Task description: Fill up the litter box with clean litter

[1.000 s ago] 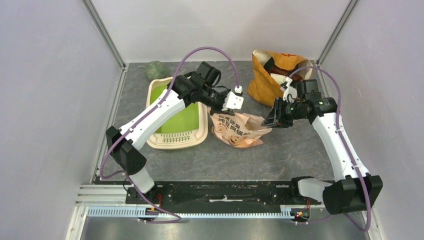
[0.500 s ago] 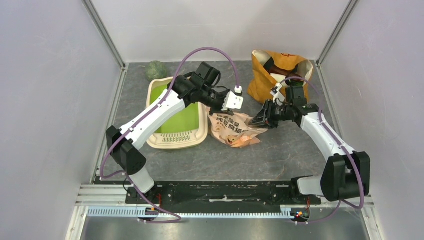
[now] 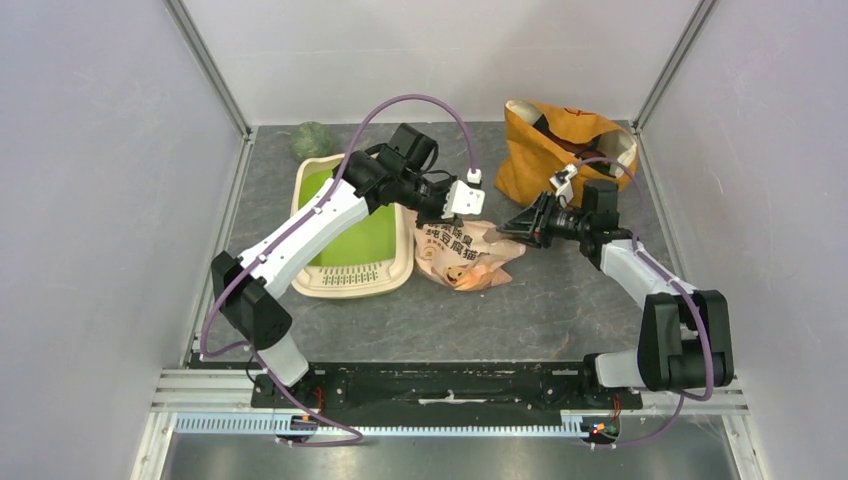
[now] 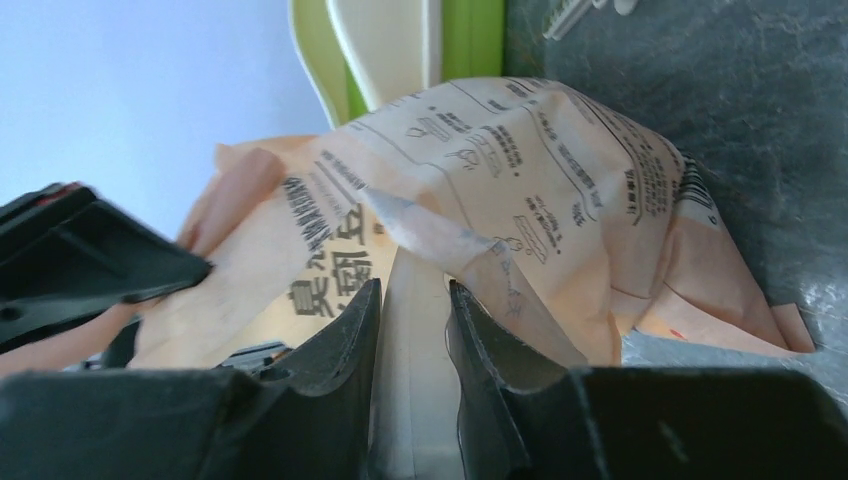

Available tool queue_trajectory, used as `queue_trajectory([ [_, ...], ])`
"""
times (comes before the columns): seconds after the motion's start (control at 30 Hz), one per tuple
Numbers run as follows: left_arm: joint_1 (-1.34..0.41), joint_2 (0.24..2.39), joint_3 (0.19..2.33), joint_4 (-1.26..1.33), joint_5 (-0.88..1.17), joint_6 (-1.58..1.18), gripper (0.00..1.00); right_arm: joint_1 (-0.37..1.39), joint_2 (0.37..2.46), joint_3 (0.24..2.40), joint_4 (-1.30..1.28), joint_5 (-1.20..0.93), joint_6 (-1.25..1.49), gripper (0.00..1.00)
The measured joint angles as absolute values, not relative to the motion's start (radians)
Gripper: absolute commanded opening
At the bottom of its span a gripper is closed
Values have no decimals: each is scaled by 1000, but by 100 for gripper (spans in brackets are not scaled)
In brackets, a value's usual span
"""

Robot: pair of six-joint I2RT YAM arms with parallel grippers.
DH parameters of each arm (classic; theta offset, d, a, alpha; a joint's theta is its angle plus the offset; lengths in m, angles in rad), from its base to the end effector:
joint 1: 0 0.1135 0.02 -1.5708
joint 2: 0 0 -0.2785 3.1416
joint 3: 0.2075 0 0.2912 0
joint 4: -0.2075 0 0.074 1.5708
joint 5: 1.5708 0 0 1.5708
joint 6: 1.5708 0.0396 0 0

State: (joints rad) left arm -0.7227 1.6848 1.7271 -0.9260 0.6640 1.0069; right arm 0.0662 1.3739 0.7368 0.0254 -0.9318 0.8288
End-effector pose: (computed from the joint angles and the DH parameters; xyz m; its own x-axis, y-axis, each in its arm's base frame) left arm 0.2843 -0.2832 0.3809 0.3781 0.5540 -0.7417 0.9252 -0.2547 0.2814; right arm 0.3074 0.0522 0.2093 -0.8996 0.3809 -0.2134 -0.0474 0.4008 0.9150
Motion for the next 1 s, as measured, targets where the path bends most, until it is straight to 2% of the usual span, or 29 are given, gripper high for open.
queue_trajectory([
  [0.2,-696,1684,1716,-891,666,976,2,-46,1306,734,72,-1045,909,0],
  [0.4,-688,1684,1714,-880,669,955,2,-159,1204,733,-2,-1137,915,0],
  [1.0,-688,1684,1713,-880,679,946,2,-374,1184,693,-147,-1308,845,0],
])
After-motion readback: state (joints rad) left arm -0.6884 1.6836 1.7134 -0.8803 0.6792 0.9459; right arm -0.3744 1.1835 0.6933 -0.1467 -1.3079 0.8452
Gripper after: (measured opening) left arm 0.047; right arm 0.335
